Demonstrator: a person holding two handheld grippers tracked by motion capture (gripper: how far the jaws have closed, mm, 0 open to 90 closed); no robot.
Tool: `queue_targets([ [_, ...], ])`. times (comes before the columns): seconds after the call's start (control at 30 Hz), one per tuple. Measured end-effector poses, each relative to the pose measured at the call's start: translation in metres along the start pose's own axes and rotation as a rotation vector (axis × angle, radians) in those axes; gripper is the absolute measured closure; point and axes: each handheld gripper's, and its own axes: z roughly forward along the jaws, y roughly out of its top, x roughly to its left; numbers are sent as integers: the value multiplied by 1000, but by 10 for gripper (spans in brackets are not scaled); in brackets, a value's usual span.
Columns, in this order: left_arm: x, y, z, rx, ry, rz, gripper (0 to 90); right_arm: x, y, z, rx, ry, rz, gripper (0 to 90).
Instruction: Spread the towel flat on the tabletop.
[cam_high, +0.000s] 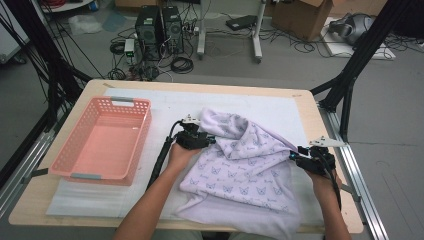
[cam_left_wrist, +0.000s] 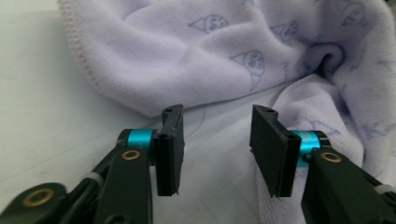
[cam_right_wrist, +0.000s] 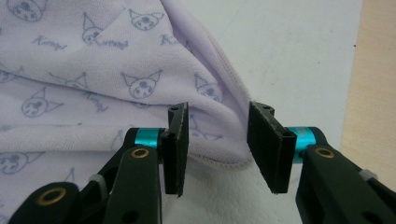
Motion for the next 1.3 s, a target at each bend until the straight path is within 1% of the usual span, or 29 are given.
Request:
queue_targets([
  [0.07,-5,4,2,3,-13,14,499,0,0,1,-2,0,-5,580],
  [0.1,-10,7,5,14,-28,36,491,0,0,0,-3,1,-4,580],
  [0.13,-13,8,8,32,-35,53,483,1,0,0,-7,3,-4,580],
  [0.17,-17,9,11,60,-38,66,466,1,0,0,-8,3,-3,580],
  [0.23,-25,9,18,89,-58,84,443,1,0,-1,-9,5,-1,579],
  [0.3,-34,8,23,114,-74,116,439,2,0,-1,-14,6,1,578],
  [0.4,-45,7,28,124,-88,172,430,1,-1,-2,-16,8,5,577],
  [0.47,-50,6,28,124,-101,199,430,1,-1,-3,-20,10,6,577],
  [0.5,-53,6,27,125,-113,210,432,0,-1,-3,-21,11,10,576],
  [0.57,-58,4,28,137,-152,226,439,0,-1,-4,-27,12,15,576],
  [0.6,-60,3,29,145,-160,236,439,0,-1,-4,-28,11,18,576],
  [0.67,-63,1,31,161,-177,232,439,0,-1,-4,-28,13,20,576],
  [0.7,-65,1,32,162,-186,222,445,0,-1,-4,-27,13,18,577],
  [0.73,-65,1,32,165,-203,221,480,1,-1,-4,-30,14,18,577],
  [0.8,-67,0,32,166,-224,217,579,1,0,-4,-31,15,13,577],
  [0.83,-68,0,32,166,-234,225,637,1,0,-4,-31,15,15,577],
  [0.87,-70,0,31,168,-231,234,675,1,0,-3,-30,17,19,577],
  [0.9,-70,0,30,164,-233,231,715,1,0,-3,-32,17,18,577],
  [0.97,-69,1,28,164,-226,227,755,2,0,-3,-30,20,16,577],
  [1.0,-68,2,26,164,-224,200,760,3,0,-3,-33,23,15,577],
  [1.07,-65,2,21,154,-215,177,765,4,0,-4,-35,29,11,575],
  [1.1,-62,0,17,145,-208,161,767,4,0,-4,-34,29,16,572],
  [1.13,-60,-2,13,141,-196,152,770,5,0,-4,-37,31,13,570],
  [1.17,-58,-3,8,137,-178,158,777,5,-1,-4,-35,34,14,566],
  [1.2,-55,-4,3,118,-161,159,794,6,-1,-4,-33,35,13,562],
  [1.23,-53,-5,-3,113,-143,162,802,6,-1,-3,-30,37,12,561],
  [1.3,-49,-8,-14,106,-100,188,816,9,-1,-1,-20,45,4,555],
])
